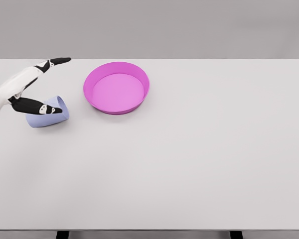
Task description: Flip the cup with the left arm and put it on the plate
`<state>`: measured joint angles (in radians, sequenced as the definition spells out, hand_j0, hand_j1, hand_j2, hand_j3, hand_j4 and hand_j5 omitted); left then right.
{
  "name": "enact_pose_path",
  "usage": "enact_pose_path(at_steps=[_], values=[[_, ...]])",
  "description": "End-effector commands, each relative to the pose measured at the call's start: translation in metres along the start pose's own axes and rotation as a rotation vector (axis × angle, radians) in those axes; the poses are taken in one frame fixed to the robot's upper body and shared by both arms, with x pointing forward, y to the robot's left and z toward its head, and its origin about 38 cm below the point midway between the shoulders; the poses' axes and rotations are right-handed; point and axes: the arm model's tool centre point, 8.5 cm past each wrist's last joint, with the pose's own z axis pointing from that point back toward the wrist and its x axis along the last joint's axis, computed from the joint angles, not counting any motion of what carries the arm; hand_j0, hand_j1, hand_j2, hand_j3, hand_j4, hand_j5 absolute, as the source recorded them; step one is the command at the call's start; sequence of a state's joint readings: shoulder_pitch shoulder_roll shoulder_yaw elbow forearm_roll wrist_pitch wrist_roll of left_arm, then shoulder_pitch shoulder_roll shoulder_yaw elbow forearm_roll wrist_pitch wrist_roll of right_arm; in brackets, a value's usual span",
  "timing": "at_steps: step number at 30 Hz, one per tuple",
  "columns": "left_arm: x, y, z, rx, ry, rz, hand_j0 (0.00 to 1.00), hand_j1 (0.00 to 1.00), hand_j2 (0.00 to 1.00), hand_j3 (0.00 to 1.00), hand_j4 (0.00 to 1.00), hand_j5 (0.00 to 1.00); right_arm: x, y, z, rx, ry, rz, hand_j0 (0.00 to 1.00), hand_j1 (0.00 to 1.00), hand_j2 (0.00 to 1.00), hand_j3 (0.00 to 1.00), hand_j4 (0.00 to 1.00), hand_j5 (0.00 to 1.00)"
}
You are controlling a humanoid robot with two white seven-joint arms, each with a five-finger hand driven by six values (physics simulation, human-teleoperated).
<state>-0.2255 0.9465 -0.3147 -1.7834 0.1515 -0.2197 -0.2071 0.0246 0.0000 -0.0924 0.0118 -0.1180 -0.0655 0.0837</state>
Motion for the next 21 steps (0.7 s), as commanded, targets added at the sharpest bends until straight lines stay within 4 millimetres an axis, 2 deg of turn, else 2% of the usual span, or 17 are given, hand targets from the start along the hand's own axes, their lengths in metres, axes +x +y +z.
enact_pose_path(at_steps=[1,9,17,21], values=[[-0.001,-0.002,0.0,-0.007,0.003,0.004,1.0,1.0,1.0,1.0,1.0,1.0,0.0,0.0,0.0,-0.001,-0.001,0.003,1.0,1.0,1.0,1.0,1.0,1.0],[-0.008,0.007,0.008,-0.026,0.044,-0.039,1.0,1.0,1.0,1.0,1.0,1.0,-0.004,0.0,0.0,0.001,0.012,-0.004,1.0,1.0,1.0,1.0,1.0,1.0],[-0.011,0.005,0.013,-0.065,0.066,-0.057,1.0,1.0,1.0,1.0,1.0,1.0,-0.004,0.0,0.0,0.001,0.012,-0.004,1.0,1.0,1.0,1.0,1.0,1.0],[-0.02,-0.019,0.014,-0.159,0.109,-0.15,1.0,1.0,1.0,1.0,1.0,1.0,-0.004,0.0,0.0,0.001,0.012,-0.004,1.0,1.0,1.0,1.0,1.0,1.0]])
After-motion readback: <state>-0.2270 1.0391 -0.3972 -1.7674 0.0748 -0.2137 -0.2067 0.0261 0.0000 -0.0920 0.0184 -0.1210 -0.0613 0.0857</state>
